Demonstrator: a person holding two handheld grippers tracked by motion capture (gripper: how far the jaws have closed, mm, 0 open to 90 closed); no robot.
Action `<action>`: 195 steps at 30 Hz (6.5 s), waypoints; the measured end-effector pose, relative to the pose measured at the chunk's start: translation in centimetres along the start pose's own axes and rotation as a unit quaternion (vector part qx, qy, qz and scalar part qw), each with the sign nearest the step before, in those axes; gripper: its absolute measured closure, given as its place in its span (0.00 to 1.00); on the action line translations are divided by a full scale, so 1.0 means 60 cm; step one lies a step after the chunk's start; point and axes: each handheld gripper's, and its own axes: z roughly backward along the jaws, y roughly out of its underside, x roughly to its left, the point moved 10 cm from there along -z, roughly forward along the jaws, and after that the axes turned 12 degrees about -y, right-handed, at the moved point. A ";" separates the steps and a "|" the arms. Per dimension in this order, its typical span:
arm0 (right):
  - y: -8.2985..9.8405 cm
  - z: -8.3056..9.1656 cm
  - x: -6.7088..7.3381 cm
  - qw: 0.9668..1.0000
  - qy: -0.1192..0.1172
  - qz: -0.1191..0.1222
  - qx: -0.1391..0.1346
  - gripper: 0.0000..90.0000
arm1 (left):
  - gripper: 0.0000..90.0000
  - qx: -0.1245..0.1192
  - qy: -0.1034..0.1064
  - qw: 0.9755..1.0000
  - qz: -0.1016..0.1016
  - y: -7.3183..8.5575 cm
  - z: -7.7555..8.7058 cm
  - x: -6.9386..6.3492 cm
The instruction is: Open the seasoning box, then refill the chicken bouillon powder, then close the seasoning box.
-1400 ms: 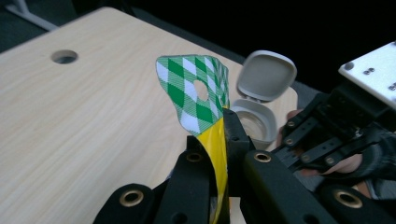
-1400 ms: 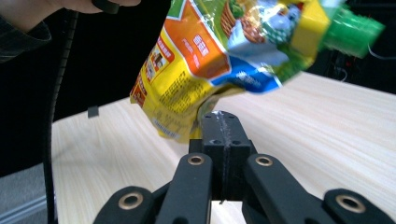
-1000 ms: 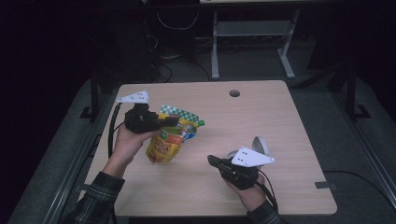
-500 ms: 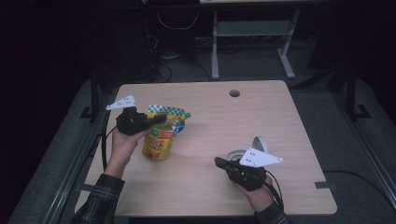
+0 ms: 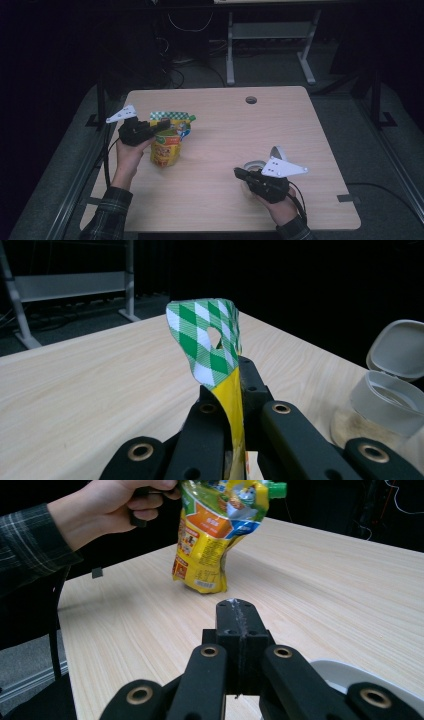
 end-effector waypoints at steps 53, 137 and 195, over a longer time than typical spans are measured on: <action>-0.014 0.005 -0.011 1.000 -0.005 -0.007 0.009 1.00 | 0.16 0.042 -0.058 0.997 -0.002 0.086 0.134 0.016; 0.017 0.177 -0.126 0.995 0.063 -0.071 -0.028 1.00 | 0.13 0.115 -0.042 0.992 -0.024 0.223 0.177 -0.044; 0.163 0.206 -0.219 0.979 0.178 -0.090 0.042 0.15 | 0.13 0.142 -0.051 0.988 -0.041 0.248 0.174 -0.047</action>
